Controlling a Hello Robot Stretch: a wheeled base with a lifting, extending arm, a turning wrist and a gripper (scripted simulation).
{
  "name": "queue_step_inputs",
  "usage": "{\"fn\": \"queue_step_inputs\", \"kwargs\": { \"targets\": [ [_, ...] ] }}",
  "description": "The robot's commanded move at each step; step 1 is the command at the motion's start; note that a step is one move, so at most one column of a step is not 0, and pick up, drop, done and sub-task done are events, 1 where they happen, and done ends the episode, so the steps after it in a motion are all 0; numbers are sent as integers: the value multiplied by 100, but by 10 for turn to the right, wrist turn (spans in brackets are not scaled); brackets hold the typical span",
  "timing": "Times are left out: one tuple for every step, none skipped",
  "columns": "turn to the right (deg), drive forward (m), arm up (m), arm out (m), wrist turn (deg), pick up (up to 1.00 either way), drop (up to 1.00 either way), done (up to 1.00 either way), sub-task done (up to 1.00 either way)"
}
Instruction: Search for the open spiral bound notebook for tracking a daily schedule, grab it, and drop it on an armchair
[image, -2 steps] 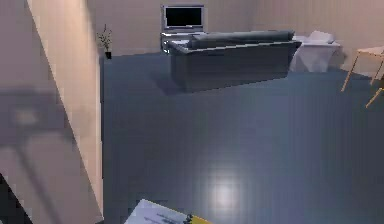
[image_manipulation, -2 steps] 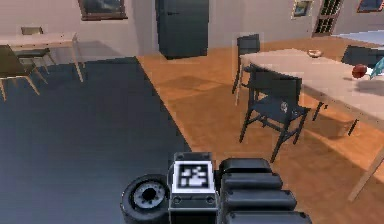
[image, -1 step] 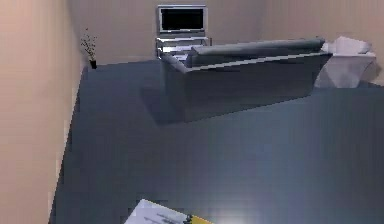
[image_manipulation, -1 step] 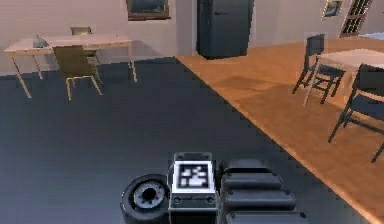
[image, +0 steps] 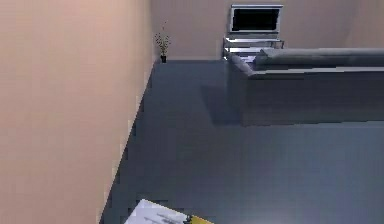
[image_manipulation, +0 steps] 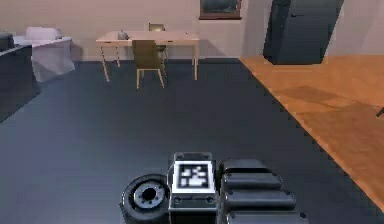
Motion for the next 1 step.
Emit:
{"fn": "queue_step_inputs", "kwargs": {
  "targets": [
    [0, 100, 0, 0, 0, 0, 0, 0, 0]
  ]
}}
